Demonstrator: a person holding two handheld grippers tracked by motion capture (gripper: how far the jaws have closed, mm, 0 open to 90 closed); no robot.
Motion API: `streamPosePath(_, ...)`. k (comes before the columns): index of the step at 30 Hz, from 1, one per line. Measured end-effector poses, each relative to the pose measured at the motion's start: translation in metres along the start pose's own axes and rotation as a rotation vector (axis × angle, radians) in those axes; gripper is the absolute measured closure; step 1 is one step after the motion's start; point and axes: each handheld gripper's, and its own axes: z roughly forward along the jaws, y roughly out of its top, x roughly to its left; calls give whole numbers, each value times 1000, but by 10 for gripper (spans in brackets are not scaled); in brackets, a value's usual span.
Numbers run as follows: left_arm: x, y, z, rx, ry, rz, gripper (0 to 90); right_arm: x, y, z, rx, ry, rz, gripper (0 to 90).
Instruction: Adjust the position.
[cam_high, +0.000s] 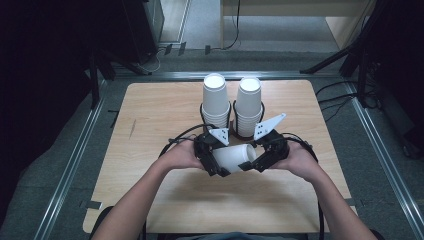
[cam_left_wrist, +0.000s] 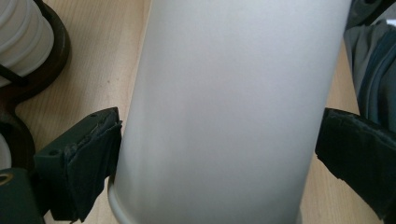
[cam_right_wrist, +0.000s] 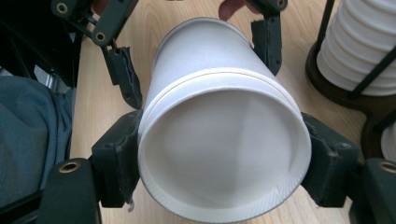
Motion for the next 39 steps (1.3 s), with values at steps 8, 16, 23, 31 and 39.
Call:
streamPosePath(8,-2,-6,-5,-55,41,-31,9,0,-5,-7,-23,-5,25,251)
streamPosePath(16,-1,-14,-6,-140,23,-70,8,4,-2,-14,-78,-5,20,252)
streamPosePath(23,0,-17,-5,-178,-5,-76,7,5,0,-17,-105,0,20,252)
streamPosePath(31,-3,-16,-3,-192,1,-74,7,5,3,-24,-158,23,25,252)
streamPosePath(39,-5,-16,-8,-189,32,-55,86,4,2,-25,-165,31,28,251)
